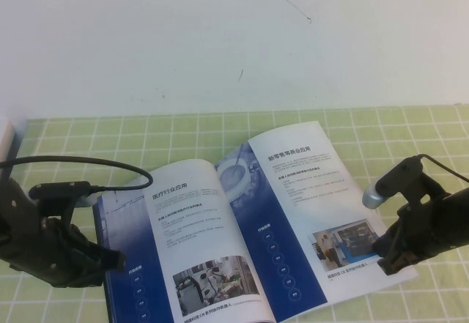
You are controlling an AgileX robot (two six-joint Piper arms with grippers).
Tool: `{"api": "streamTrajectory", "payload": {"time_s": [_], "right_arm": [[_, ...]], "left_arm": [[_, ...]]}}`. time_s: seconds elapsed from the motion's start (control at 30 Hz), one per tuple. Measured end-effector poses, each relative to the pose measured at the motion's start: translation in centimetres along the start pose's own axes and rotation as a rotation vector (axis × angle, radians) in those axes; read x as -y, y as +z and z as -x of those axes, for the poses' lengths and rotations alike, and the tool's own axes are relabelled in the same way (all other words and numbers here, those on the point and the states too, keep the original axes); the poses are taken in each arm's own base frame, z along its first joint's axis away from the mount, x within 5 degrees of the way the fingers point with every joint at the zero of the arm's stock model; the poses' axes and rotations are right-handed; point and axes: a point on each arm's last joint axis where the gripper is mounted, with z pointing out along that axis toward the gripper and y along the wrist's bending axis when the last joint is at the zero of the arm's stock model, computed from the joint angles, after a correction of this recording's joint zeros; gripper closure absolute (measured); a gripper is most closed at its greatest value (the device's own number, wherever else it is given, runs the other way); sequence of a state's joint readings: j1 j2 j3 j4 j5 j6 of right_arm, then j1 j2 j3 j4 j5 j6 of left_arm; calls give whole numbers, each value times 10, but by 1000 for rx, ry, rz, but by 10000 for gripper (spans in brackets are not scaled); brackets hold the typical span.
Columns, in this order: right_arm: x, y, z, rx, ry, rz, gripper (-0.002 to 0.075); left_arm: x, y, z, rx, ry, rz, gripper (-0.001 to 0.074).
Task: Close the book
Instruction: 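Close the open booklet and leave it lying on the table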
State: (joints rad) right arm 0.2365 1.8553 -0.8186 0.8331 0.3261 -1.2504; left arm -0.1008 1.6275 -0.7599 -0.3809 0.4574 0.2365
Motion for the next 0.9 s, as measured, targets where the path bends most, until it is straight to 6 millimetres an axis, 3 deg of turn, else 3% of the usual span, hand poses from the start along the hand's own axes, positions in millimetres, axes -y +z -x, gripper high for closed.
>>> {"api": "streamTrajectory", "payload": {"time_s": [0.3,0.47,0.73,0.9], "right_arm": [[0,0,0,1,2,0,729],[0,1,0,-2,3,3,729],[0,0,0,-1,6,6,729],[0,0,0,-3,9,13,729]], "left_arm": [[2,15,9,-51,31,18,738],[16,23,12,-92,98,47,738],[52,32,18,-105,216,26,738],[86,33,29,-47,189,-59,738]]}}
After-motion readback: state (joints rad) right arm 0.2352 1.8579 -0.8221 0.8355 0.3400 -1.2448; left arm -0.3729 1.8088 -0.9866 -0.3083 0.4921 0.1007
